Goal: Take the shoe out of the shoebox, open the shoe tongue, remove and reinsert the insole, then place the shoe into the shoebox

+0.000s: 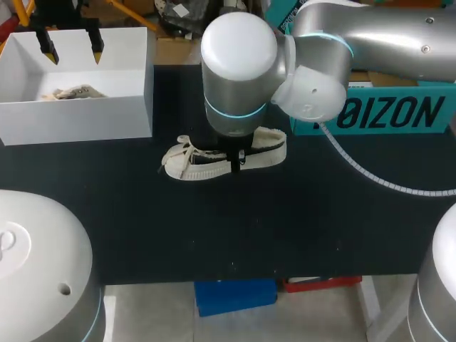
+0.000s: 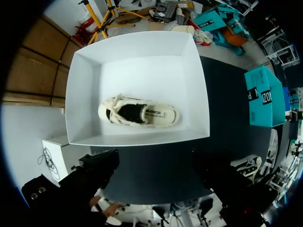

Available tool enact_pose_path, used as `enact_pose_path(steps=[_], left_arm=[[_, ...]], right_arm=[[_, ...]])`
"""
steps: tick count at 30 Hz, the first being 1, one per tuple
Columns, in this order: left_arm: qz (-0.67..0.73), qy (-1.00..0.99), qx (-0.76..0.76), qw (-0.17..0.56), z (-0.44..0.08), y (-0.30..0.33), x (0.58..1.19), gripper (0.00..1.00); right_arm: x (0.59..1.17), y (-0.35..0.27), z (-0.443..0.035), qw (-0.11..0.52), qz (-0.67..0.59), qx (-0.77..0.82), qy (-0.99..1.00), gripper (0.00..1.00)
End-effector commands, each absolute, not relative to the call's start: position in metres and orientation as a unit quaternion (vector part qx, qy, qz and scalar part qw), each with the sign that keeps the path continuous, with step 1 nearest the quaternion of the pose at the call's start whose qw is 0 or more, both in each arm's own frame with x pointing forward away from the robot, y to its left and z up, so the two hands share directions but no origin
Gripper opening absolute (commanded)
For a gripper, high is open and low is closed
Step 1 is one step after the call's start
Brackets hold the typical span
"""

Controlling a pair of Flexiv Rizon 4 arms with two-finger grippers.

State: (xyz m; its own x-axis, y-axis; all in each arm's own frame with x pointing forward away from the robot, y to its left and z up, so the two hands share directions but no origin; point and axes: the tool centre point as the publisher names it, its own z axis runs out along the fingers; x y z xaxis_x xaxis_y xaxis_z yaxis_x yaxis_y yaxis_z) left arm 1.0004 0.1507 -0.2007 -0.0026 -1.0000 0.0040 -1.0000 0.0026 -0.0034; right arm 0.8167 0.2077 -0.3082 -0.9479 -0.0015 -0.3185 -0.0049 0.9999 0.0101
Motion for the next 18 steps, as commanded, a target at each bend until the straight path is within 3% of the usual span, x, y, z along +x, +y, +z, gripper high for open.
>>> enact_pose_path(steps=[1,9,17,18], left_arm=[[0.002,-0.708,0.706,0.000,-0.200,0.151,1.000,1.00],[0.002,-0.708,0.706,0.000,-0.200,0.151,1.000,1.00],[0.002,-0.708,0.706,0.000,-0.200,0.151,1.000,1.00],[0.002,-0.708,0.706,0.000,-0.200,0.151,1.000,1.00]], right_arm=[[0.825,0.211,-0.342,0.152,0.014,0.005,0.988,0.00],[0.828,0.213,-0.382,0.134,0.004,0.006,0.991,0.00],[0.832,0.214,-0.393,0.125,-0.001,0.022,0.992,0.00],[0.832,0.214,-0.393,0.123,0.000,0.023,0.992,0.04]])
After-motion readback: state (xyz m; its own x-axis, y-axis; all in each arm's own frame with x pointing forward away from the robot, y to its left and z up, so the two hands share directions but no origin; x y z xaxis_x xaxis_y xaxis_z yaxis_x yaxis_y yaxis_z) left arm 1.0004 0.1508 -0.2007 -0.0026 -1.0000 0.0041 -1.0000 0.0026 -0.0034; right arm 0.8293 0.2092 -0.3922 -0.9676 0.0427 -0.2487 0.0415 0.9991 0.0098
